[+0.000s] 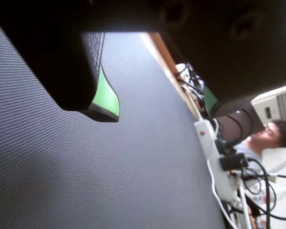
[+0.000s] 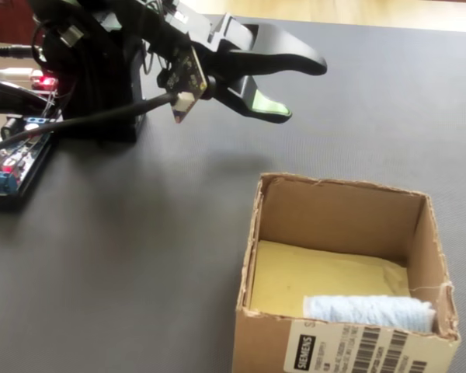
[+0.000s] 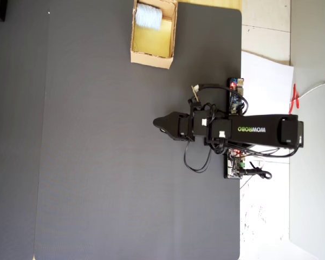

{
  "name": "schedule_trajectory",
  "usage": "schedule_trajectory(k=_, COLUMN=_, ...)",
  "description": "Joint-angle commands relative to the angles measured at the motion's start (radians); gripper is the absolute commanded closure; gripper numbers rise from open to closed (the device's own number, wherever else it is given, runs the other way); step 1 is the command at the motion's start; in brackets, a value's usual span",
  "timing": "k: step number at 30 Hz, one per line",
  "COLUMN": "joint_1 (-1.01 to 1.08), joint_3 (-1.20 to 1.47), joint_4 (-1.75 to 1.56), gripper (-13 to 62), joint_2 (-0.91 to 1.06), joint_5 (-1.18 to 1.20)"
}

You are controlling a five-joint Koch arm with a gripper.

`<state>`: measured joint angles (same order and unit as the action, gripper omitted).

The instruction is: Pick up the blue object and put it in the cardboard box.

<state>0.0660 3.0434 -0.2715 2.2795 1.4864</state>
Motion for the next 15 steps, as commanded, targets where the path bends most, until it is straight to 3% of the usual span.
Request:
schedule_trajectory(k=1, joint_1=0.0, joint_3=0.011, joint_4=-0.094, gripper=14.0, joint_2=0.091, joint_5=0.015)
schedule_trajectory(k=15, joint_1=0.012, joint_3=0.075, joint_4=0.249, gripper=13.7, joint_2=0.087, joint_5=0.02)
